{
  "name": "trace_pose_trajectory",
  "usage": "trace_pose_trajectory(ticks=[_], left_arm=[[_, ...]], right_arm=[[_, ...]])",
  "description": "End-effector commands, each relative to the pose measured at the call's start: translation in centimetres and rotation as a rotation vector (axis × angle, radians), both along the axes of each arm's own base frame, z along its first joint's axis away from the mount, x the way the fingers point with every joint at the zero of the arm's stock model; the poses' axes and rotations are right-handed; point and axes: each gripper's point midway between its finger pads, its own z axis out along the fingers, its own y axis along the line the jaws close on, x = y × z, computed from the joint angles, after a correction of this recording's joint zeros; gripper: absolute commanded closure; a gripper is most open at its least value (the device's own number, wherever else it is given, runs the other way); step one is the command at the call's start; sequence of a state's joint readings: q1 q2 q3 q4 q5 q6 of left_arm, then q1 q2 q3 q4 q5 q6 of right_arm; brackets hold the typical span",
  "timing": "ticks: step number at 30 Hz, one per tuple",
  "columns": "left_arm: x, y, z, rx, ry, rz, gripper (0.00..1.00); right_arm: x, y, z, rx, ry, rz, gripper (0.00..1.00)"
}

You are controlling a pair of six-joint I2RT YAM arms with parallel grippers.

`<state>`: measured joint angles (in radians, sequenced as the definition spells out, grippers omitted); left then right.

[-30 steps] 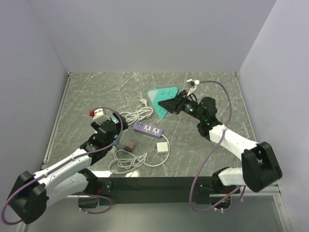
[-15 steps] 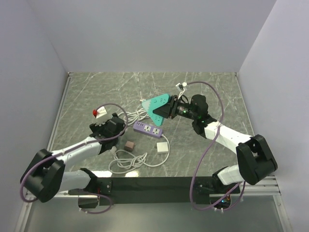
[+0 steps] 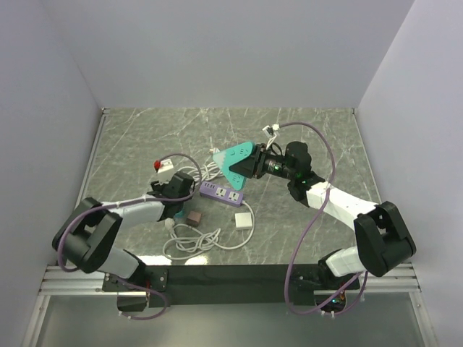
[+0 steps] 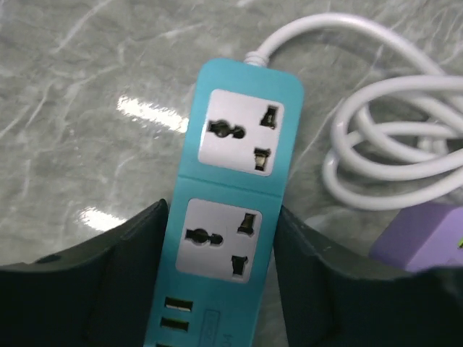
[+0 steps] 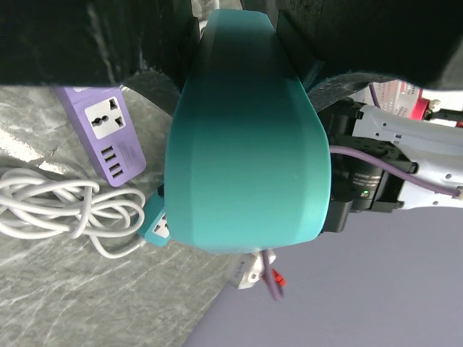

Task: Insert the plug

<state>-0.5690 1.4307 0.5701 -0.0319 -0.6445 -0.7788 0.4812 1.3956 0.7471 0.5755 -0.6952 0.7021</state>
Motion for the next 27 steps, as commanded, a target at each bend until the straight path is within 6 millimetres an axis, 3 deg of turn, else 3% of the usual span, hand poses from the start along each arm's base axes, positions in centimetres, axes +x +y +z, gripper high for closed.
trace_pose_trajectory(ticks=[1,5,6,7,12,13,14,18,21,25,26,27], left_arm=[[1.2,-2.8,-0.3,-0.071,-0.006,-0.089,0.40],[1.5,-4.5,-0.3,-0.075,-0.020,-0.142,0.71],[1.8,-5.2,-0.1,-0.088,-0.035,-0.169,0.93],[1.8,-6.0,-0.1,-0.100,-0.033,-0.199,0.99],[2.1,-10.0,0.8,-0.134,-0.094,-0.403,1.00],[2.5,-10.9,1.7,-0.172,-0.143,-0.429,1.00],[1.7,-11.5,1.4,-0.194,-0.135,-0.480,1.00],[1.3,-12.1,4.2,-0.232,-0.240,-0.543,1.00],[0.4,-12.9,5.2,-0.235,-0.273,-0.646,1.00],[-0.1,-12.5,4.1,-0.199,-0.245,-0.656,0.99],[-0.1,-12.4,3.9,-0.190,-0.240,-0.651,0.98],[-0.3,-12.5,3.6,-0.176,-0.231,-0.650,0.89]], right_arm=[[-0.1,0.6,3.0,0.033,-0.098,0.027,1.00],[-0.2,0.7,2.5,0.024,-0.088,0.037,1.00],[-0.2,0.7,2.2,0.019,-0.077,0.044,1.00],[-0.2,0.8,2.3,0.020,-0.075,0.049,1.00],[-0.3,1.2,0.7,0.010,-0.023,0.068,1.00],[-0.5,1.3,0.4,0.013,-0.005,0.079,1.00],[-0.5,1.3,0.1,0.012,0.004,0.084,1.00],[-0.8,1.4,-0.6,0.010,0.023,0.095,1.00],[-0.5,1.5,-1.6,0.001,0.062,0.089,1.00],[-0.1,2.1,-2.8,0.032,0.136,0.108,1.00],[0.0,2.3,-3.0,0.033,0.152,0.107,1.00],[0.2,2.4,-3.6,0.033,0.161,0.113,1.00]])
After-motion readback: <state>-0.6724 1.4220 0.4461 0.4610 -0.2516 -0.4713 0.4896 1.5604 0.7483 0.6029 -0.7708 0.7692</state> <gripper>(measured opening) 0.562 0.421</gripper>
